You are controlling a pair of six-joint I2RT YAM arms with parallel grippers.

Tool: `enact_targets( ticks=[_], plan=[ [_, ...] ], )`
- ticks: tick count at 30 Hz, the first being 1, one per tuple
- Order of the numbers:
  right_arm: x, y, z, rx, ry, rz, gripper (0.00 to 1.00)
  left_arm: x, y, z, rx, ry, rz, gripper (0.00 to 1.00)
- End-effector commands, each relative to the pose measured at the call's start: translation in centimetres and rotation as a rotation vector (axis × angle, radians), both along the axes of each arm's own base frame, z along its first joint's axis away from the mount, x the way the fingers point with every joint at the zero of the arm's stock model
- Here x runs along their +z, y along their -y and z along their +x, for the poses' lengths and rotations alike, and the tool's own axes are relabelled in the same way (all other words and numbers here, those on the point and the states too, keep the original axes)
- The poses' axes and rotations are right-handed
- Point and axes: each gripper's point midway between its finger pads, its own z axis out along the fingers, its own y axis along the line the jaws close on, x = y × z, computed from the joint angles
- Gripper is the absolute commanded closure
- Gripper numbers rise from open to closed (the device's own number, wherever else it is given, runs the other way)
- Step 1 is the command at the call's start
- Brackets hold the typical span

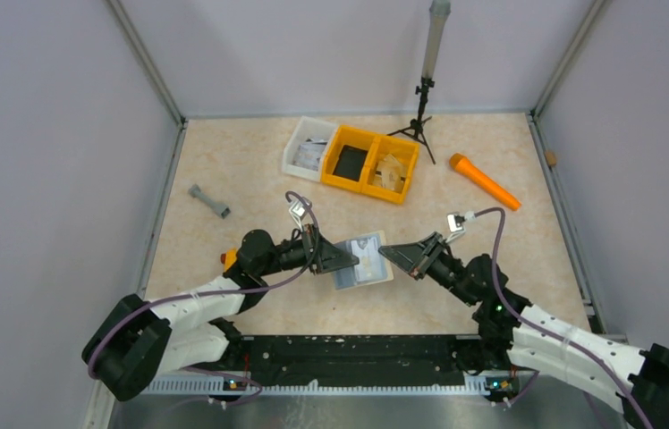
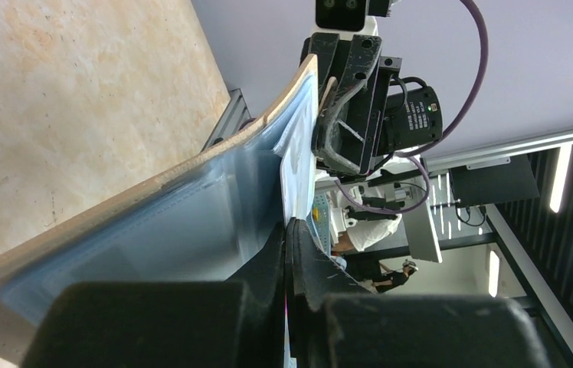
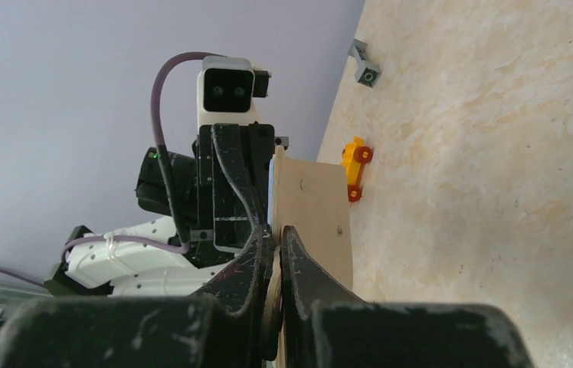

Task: Take the credit cards out of the card holder
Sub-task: Remove the credit card from the card holder.

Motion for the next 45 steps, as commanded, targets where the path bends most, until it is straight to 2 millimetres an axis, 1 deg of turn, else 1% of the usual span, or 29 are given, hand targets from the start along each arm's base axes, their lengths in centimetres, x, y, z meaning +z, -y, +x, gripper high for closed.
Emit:
enact_targets(
  ticks=[1,5,8,12,13,15,16,18,20,23,25,27,28,29,31,35,36,41,45],
  plan=[
    [2.9,1.0,0.1,-0.035,0.054,0.073,1.00,2.1,-0.1,0.3,0.018,0.086,-0.038,1.00],
    [2.8,2.1,0.2,-0.081,0.036,0.095,1.00,1.6,-0.3,0.2,0.025,0.080,-0.036,1.00],
    [2.8,2.6,0.2,-0.094,0.022,0.130,1.00,1.5,-0.4,0.2,0.030,0.077,-0.037,1.00],
    [3.0,2.3,-0.2,-0.068,0.033,0.146,1.00,1.9,-0.3,0.2,0.019,0.081,-0.043,1.00],
    [3.1,2.1,-0.3,-0.055,0.041,0.144,0.96,2.0,-0.3,0.1,0.016,0.081,-0.046,1.00],
    [3.2,1.5,-0.6,-0.023,0.057,0.141,0.73,2.3,-0.1,0.1,0.005,0.083,-0.054,1.00],
    [3.3,1.2,-0.8,-0.007,0.067,0.132,0.64,2.5,-0.1,0.1,0.001,0.086,-0.059,1.00],
    [3.1,0.6,-0.9,0.018,0.067,0.106,0.53,2.6,0.0,0.1,-0.003,0.086,-0.065,1.00],
    [3.0,0.2,-0.8,0.027,0.067,0.084,0.50,2.6,0.1,0.1,-0.007,0.085,-0.065,1.00],
    [2.6,-0.4,-1.0,0.063,0.066,0.052,0.50,2.4,0.1,0.1,-0.007,0.083,-0.064,1.00],
    [2.0,-0.7,-1.0,0.070,0.053,0.017,0.49,2.5,0.0,0.0,-0.008,0.084,-0.069,1.00],
    [1.8,-0.9,-1.1,0.081,0.052,0.012,0.50,2.6,0.0,0.0,-0.006,0.086,-0.070,1.00],
    [1.8,-0.9,-1.1,0.085,0.053,0.015,0.55,2.6,0.0,0.1,-0.005,0.087,-0.069,1.00],
    [1.8,-1.0,-1.1,0.087,0.051,0.018,0.63,2.6,0.0,0.0,-0.005,0.089,-0.068,1.00],
    [1.8,-0.9,-1.1,0.084,0.053,0.019,0.72,2.4,-0.1,0.1,0.000,0.086,-0.060,1.00],
    [1.8,-0.6,-1.0,0.066,0.049,0.016,0.98,2.2,-0.1,0.1,0.004,0.085,-0.055,1.00],
    [1.8,-0.5,-0.9,0.058,0.045,0.014,1.00,2.1,-0.1,0.1,0.005,0.084,-0.053,1.00],
    [2.4,0.6,-0.9,0.019,0.059,0.046,1.00,1.3,-0.4,0.2,0.020,0.069,-0.036,1.00],
    [2.4,1.3,-0.7,-0.015,0.051,0.048,1.00,0.7,-0.7,0.1,0.027,0.058,-0.028,1.00]
  ],
)
